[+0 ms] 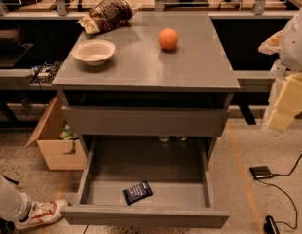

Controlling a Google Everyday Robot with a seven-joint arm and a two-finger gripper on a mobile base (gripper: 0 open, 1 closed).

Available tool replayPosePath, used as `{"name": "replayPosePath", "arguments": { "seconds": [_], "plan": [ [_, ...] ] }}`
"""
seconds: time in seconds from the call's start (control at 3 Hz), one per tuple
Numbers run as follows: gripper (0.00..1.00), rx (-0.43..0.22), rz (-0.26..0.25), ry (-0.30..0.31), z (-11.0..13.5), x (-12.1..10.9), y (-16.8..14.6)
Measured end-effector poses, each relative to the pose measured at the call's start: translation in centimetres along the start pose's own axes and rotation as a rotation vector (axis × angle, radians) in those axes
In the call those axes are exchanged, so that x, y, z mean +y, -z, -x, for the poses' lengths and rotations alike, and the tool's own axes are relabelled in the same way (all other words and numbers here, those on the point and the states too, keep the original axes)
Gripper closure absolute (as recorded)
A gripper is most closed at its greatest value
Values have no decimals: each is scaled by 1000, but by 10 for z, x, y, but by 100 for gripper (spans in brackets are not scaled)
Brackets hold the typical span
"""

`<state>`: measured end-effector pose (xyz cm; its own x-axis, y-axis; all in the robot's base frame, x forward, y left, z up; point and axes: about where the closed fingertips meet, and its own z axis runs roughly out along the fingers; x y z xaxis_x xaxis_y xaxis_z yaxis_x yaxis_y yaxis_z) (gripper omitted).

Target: Pick rxbar blueberry from middle drawer and place on counter

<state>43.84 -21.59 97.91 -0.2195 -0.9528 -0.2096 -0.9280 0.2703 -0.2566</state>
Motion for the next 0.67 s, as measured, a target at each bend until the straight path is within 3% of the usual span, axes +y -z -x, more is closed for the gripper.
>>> {"name": "replayPosePath", "arguments": {
  "seconds": [0.33, 0.67],
  "plan": [
    [0, 0, 0, 0, 0, 0, 0],
    [0, -35, 81, -36, 3, 36, -40]
  ]
}}
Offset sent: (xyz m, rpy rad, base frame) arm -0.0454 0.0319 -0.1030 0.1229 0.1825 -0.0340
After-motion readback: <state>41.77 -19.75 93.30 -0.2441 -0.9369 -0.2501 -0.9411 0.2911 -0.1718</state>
